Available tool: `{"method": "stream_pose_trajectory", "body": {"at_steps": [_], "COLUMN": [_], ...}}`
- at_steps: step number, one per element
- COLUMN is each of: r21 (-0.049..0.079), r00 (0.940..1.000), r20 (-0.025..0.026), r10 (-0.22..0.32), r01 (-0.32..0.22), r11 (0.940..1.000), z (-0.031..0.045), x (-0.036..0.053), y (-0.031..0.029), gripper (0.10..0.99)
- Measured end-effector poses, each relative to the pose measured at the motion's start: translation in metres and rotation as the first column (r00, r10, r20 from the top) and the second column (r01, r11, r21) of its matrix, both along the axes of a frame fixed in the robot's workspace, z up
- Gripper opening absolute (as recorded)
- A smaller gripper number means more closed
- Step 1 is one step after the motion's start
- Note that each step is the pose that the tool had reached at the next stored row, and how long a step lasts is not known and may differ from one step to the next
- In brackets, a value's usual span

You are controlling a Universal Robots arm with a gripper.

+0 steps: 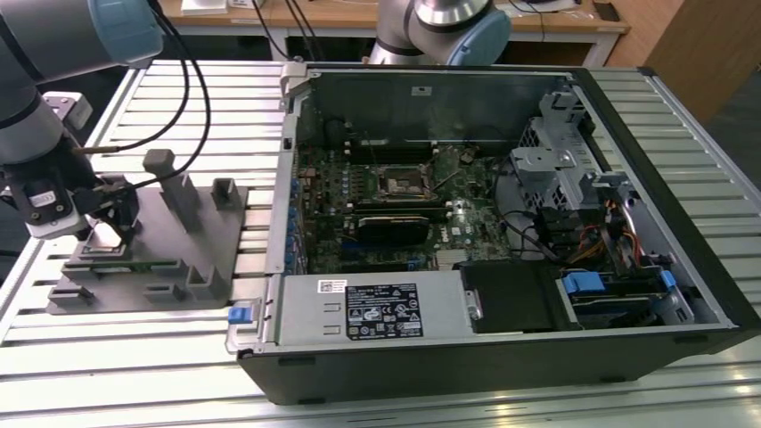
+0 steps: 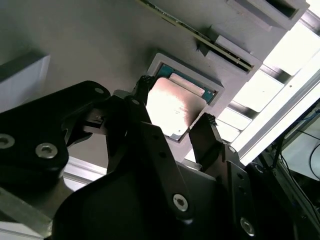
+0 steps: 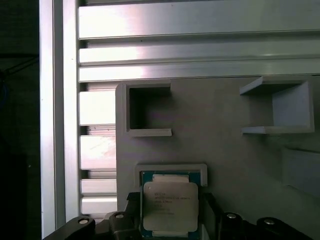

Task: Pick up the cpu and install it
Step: 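Pick up the cpu and move it towards the insertion slot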

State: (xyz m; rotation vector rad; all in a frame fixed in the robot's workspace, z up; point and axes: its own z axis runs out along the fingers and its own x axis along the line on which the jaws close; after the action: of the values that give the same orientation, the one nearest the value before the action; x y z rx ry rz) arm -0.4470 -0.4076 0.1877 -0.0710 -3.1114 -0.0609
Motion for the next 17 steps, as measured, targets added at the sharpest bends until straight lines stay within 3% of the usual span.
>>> {"method": "stream_pose_trajectory", "body": {"at_steps": [5,14,17], "r21": [0.000,0.000,0.000], "r00": [0.9999,0.9999,0.9999], "r20": [0.0150,0.0160,0.0168], "r10": [0.000,0.000,0.000], "r01": [0.000,0.000,0.000], "r11": [1.0000,1.0000,1.0000], "z": [0.0001,-0.0029,-0.0028], "x": [-0.0040,-0.0049,-0.0048], "y": [0.0001,0.0000,0.0000], "gripper": [0.608,0.608,0.533]}}
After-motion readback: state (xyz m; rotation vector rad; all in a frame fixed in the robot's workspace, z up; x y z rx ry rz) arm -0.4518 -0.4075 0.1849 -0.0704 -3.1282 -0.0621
